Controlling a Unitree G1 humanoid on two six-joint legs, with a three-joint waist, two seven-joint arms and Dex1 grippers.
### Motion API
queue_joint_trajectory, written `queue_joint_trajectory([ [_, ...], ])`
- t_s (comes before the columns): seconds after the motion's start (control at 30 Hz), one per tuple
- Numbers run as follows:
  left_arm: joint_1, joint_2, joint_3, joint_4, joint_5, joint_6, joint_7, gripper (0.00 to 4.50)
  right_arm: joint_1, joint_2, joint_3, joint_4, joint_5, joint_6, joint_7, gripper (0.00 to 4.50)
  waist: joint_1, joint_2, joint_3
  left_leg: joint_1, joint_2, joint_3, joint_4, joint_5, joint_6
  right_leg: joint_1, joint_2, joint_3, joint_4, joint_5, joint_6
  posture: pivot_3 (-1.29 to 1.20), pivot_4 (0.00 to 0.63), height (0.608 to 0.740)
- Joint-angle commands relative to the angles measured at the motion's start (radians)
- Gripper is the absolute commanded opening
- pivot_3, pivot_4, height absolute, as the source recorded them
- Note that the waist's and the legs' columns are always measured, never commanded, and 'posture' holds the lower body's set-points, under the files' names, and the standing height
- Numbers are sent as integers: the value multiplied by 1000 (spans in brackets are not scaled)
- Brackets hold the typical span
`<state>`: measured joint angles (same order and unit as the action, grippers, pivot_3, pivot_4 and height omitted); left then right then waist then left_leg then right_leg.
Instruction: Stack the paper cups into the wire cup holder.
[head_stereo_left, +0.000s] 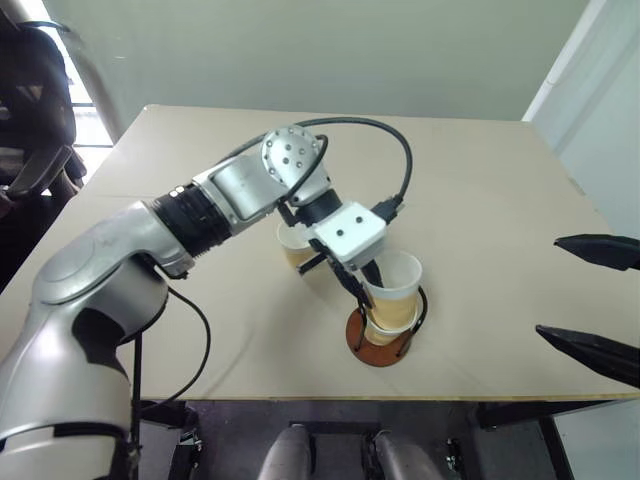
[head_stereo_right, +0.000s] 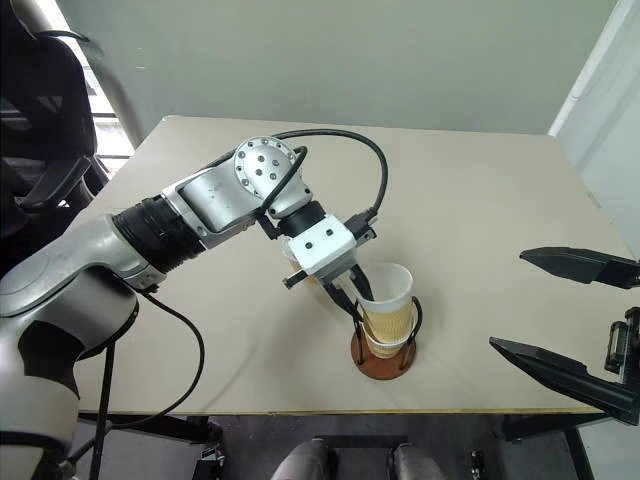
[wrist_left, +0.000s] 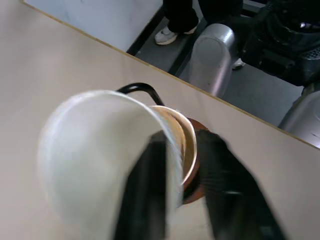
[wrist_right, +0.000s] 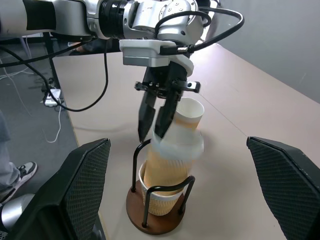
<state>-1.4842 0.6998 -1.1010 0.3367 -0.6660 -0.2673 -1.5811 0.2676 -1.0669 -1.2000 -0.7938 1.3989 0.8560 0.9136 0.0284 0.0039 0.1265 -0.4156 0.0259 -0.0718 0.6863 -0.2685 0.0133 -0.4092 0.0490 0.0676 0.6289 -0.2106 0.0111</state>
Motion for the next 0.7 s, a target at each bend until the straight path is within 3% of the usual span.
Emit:
queue_joint_trajectory([
  [0.03, 4, -14, 56, 12, 13, -3, -33, 2305, 0, -7, -19, 0, -7, -23, -10, 4500, 0, 0, 0, 0, 0, 0, 0, 0, 0, 0, 0, 0, 0, 0, 0, 0, 150, 740],
  [0.23, 23, -45, 143, 46, 40, 20, -33, 4458, -7, -17, 3, 17, -30, -32, 12, 4500, 1, 0, 0, 0, 0, 0, 1, 0, 0, 0, 0, 0, 0, 0, 1, 0, 150, 740],
  [0.4, 53, 46, 269, 139, 78, 78, -33, 4490, -25, -26, 45, 43, -67, -52, 36, 4500, -3, 2, -1, -1, 0, 0, 4, -1, 1, 0, 0, 0, 0, 1, 2, 0, 150, 740],
  [0.5, 65, 106, 296, 309, 189, 46, -33, 4490, -45, -32, 94, 66, -100, -72, 57, 4500, -10, 6, -3, 0, 0, 0, 3, -1, 1, -1, 0, 1, 0, 1, 1, 0, 150, 740],
  [0.7, 104, 48, 424, 537, 332, -22, -33, 4490, -100, -53, 171, 110, -146, -96, 91, 4500, 10, 7, -2, -2, 0, -1, 4, 0, 3, -2, 0, 1, 1, 3, 2, 0, 150, 740],
])
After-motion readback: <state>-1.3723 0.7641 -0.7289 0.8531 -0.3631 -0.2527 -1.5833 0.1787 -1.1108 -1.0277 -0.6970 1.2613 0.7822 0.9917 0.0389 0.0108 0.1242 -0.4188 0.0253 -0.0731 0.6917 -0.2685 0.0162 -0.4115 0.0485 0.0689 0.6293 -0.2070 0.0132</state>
